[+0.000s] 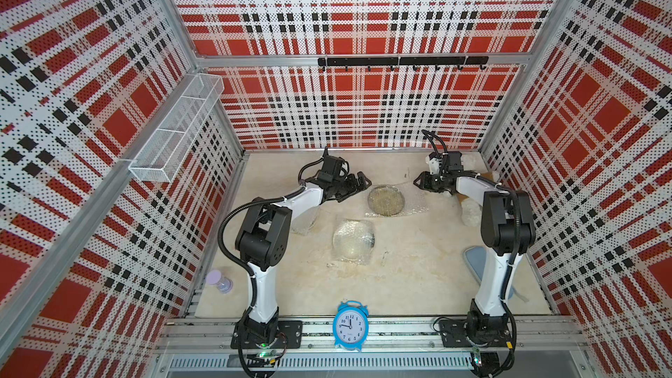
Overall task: Unpack dinner plates from bubble wrap
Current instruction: Unwrap the bubble wrap at the center of the board.
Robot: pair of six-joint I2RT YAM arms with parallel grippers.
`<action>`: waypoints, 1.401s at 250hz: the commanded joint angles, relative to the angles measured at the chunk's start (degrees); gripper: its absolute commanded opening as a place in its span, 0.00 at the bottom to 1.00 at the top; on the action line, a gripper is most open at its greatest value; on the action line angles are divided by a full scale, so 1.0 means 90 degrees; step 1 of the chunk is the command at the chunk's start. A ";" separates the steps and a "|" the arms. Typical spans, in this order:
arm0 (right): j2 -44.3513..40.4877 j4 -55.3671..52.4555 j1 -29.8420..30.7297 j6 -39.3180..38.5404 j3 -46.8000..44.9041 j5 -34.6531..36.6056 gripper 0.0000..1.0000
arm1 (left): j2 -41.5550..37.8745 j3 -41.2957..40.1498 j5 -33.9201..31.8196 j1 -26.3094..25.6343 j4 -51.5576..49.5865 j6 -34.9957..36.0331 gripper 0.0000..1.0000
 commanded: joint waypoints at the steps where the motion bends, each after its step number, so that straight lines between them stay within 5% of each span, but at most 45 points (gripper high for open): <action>1: 0.0059 0.0162 0.0022 -0.0109 0.0145 -0.0035 0.35 | -0.0098 0.0049 -0.0100 0.0006 0.0006 0.0047 0.99; 47: 0.0068 0.0186 0.0022 -0.0100 0.0113 -0.0056 0.23 | -0.0078 0.0059 -0.0073 -0.0007 0.0015 0.0051 0.99; 93: -0.0171 0.0390 0.0022 -0.0042 -0.0106 -0.0101 0.00 | -0.0074 0.0097 -0.0070 -0.0007 -0.0016 0.0048 0.99; 218: -0.1801 0.0664 0.0022 0.0164 -0.1087 -0.0780 0.00 | -0.0112 0.0169 -0.0101 0.0003 -0.0116 0.0125 0.99; 350: -0.4250 0.0682 0.0022 -0.0094 -0.3985 -0.0828 0.00 | -0.0333 0.0173 -0.0142 0.0065 -0.0150 0.0153 1.00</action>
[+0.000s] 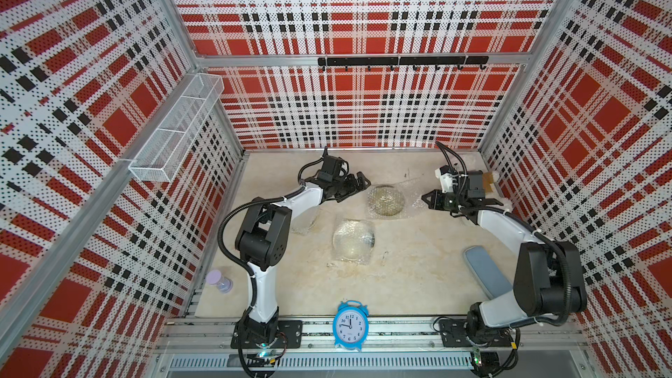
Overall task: Unpack dinner plates from bubble wrap
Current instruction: Unwrap the bubble wrap at the center of the board.
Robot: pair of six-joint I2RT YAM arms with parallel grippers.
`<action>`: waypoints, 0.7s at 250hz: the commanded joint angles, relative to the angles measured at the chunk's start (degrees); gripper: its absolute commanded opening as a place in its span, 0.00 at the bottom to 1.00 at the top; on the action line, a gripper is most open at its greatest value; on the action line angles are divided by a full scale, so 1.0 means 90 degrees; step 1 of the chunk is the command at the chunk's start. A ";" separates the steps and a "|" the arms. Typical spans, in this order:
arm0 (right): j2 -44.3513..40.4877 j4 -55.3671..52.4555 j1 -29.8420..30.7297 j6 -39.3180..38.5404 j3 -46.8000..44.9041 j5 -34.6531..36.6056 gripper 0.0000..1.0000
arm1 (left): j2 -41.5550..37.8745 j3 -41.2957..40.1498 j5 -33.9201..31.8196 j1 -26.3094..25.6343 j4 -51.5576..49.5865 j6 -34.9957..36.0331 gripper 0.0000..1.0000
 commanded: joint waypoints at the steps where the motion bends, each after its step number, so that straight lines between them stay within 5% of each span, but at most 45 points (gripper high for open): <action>1: -0.0517 0.0127 0.0022 -0.0157 -0.0449 -0.0003 0.00 | -0.0323 0.0172 -0.0078 0.0036 -0.0055 0.0101 1.00; 71: -0.1402 -0.0073 0.0015 0.0279 -0.1505 0.0941 0.09 | -0.0451 0.0125 -0.0152 -0.0101 -0.0085 0.0085 1.00; 175: -0.2415 -0.1631 -0.0212 0.0834 -0.0728 0.1880 0.52 | -0.0513 0.0114 -0.0134 -0.0109 -0.0145 0.0146 0.99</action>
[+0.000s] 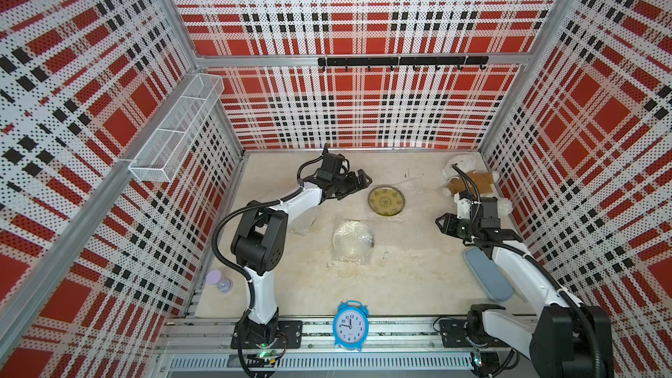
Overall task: Unpack dinner plates from bubble wrap
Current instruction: Unwrap the bubble wrap at the center of the board.
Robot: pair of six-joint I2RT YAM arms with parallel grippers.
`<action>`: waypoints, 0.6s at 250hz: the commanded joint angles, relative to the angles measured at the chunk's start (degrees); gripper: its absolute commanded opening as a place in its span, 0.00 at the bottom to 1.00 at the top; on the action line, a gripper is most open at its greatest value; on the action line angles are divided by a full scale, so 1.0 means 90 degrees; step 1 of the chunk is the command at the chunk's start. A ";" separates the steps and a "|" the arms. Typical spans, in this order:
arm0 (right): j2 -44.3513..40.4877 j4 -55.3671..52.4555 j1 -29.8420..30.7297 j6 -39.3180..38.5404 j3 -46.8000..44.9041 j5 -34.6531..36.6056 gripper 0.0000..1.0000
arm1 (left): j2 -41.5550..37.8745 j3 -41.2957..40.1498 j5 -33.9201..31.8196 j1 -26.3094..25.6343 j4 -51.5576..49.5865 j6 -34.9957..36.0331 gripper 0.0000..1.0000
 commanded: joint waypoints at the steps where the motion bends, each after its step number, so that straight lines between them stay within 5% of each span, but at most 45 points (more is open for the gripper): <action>1: -0.0096 -0.0469 -0.0001 0.0213 0.0621 0.0210 0.53 | -0.0201 0.0115 -0.0026 -0.0004 -0.0081 0.0078 0.99; 32: 0.0457 -0.0854 0.0009 0.0563 0.1364 -0.0393 0.63 | -0.0208 0.0125 -0.0011 0.0001 -0.0072 0.0103 0.99; 56: 0.0906 -0.0598 0.0247 0.1060 0.1627 -0.0646 0.87 | -0.0234 0.0079 -0.0023 0.0016 -0.0051 0.0123 0.99; 150: 0.2844 0.1477 0.0883 0.2860 0.1319 -0.0893 0.80 | -0.0385 -0.0185 0.0072 0.0228 0.0009 0.0183 0.99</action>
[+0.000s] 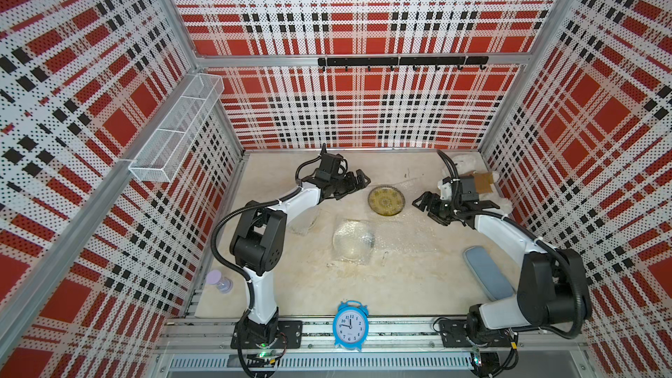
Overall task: Unpack dinner plates from bubble wrap
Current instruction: Unwrap the bubble wrap at the center of the board.
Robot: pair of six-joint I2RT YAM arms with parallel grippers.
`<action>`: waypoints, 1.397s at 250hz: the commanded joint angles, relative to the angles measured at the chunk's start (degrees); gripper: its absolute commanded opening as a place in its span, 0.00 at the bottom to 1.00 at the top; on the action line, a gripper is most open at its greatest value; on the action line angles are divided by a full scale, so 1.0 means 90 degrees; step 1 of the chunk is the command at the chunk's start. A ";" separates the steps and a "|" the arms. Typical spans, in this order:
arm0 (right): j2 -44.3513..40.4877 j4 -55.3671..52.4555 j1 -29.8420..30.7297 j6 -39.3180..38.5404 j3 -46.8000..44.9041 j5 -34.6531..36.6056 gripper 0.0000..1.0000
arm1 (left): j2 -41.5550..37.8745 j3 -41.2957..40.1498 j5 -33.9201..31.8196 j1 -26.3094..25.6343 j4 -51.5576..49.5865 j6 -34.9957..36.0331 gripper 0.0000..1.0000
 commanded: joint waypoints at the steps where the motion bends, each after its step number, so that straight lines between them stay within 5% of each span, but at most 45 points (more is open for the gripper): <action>1: 0.0410 0.1080 0.0106 0.0739 -0.0130 -0.0110 0.79 | -0.0305 -0.0077 0.0022 0.0088 0.0001 0.0100 0.99; 106: 0.1554 0.2344 0.0204 0.1019 -0.0003 0.0096 0.58 | -0.0325 -0.0239 0.0009 0.0148 0.0074 0.0097 0.99; 271: 0.2079 0.3608 0.0253 0.1251 -0.0051 0.0572 0.44 | -0.0337 -0.0289 -0.0007 0.0213 0.0049 0.0107 0.99; 349: 0.2079 0.3904 0.0291 0.1284 -0.0051 0.0673 0.20 | -0.0335 -0.0259 -0.0013 0.0226 0.0007 0.0123 0.99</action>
